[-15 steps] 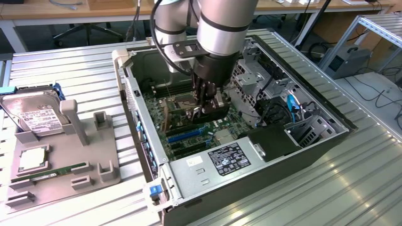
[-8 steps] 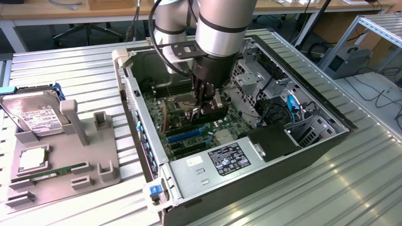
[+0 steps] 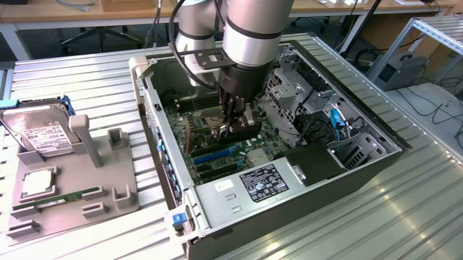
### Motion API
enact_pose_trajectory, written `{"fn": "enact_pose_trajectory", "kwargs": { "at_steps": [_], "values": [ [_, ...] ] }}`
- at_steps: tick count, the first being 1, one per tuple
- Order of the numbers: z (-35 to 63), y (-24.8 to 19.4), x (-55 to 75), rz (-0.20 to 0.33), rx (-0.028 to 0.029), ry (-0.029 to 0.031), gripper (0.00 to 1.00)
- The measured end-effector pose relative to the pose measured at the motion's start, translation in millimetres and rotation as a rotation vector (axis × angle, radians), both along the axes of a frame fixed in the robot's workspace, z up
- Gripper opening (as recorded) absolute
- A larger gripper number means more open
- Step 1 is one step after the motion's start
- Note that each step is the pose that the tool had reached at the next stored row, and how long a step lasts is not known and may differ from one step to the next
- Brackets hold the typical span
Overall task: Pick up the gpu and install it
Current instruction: 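Insert the gpu into the slot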
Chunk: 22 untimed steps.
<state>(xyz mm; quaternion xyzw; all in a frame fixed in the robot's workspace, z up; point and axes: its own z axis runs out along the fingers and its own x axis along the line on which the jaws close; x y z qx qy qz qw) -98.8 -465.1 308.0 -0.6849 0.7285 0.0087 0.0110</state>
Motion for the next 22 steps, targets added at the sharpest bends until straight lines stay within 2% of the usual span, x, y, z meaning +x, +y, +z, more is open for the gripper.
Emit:
{"fn": "enact_pose_trajectory", "kwargs": {
  "at_steps": [11, 22],
  "values": [
    [-3.4, 0.0, -1.4, 0.0, 0.0, 0.0, 0.27],
    [-14.4, 0.0, -6.8, 0.0, -0.0002, 0.0, 0.27]
  ]
}}
